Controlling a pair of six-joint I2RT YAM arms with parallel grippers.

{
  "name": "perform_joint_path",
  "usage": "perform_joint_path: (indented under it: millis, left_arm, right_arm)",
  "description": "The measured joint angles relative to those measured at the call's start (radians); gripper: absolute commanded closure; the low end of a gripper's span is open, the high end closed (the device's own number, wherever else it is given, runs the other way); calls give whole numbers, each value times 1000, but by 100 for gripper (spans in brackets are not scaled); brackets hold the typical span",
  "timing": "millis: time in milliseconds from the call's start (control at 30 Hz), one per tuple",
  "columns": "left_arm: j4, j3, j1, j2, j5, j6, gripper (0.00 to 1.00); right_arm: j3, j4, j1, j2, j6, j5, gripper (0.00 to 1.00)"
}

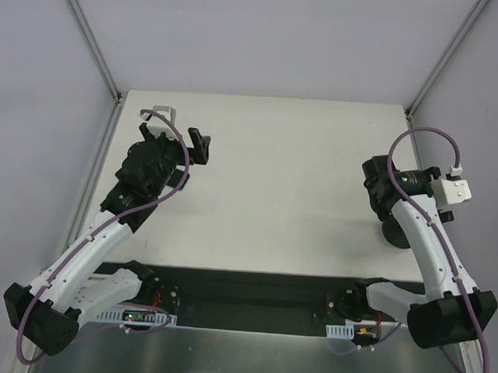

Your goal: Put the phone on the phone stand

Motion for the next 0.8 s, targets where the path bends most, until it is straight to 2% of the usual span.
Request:
perform_joint_path:
  millis: [333, 800]
  left_arm:
    - [0, 0, 0, 29, 21, -4, 5]
    - [-1, 0, 0, 49, 25, -5, 5]
  right_arm:
    - [5, 2, -59, 106, 2, -2, 99]
    - [163, 26, -57, 383, 153, -3, 100]
